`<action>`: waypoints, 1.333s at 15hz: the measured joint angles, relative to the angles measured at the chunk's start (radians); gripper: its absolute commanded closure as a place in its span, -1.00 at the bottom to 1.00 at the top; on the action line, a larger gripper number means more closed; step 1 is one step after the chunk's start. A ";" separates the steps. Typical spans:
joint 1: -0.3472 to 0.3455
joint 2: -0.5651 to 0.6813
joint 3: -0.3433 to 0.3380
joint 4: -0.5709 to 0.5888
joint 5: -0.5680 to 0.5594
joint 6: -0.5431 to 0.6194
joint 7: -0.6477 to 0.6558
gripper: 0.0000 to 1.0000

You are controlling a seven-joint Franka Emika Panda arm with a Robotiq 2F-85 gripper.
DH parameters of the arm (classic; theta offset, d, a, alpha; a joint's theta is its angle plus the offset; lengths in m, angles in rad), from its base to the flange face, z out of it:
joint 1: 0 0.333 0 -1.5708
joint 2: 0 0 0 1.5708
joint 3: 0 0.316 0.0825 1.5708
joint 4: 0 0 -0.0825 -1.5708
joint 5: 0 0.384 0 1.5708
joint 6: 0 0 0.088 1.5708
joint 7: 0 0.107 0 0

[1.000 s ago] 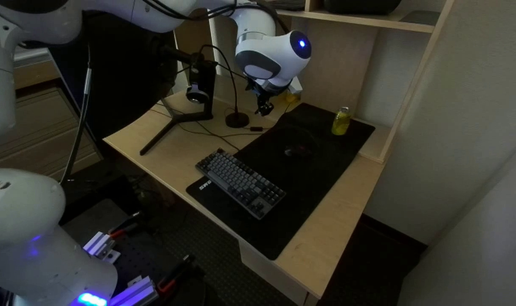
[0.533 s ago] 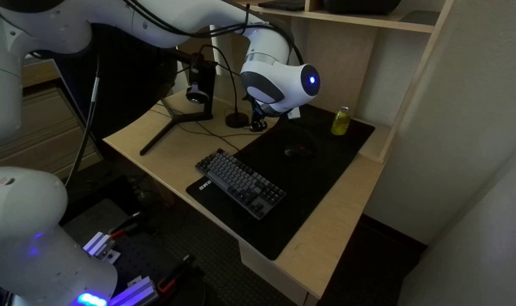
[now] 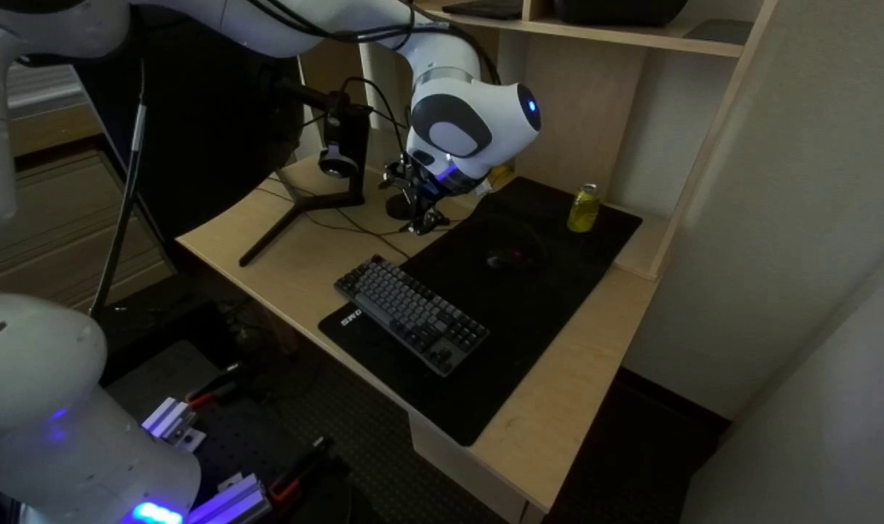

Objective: Move the soda can to the front of the mat, put the headphones on the back of the monitor, then switch on the desk lamp

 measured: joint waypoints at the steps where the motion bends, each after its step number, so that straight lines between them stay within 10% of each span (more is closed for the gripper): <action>1: -0.032 -0.042 0.041 0.007 -0.072 0.000 -0.017 -1.00; 12: -0.413 -0.127 0.587 0.148 -0.414 -0.043 -0.132 -1.00; 20: -0.462 -0.064 0.704 0.248 -0.557 -0.091 -0.238 -1.00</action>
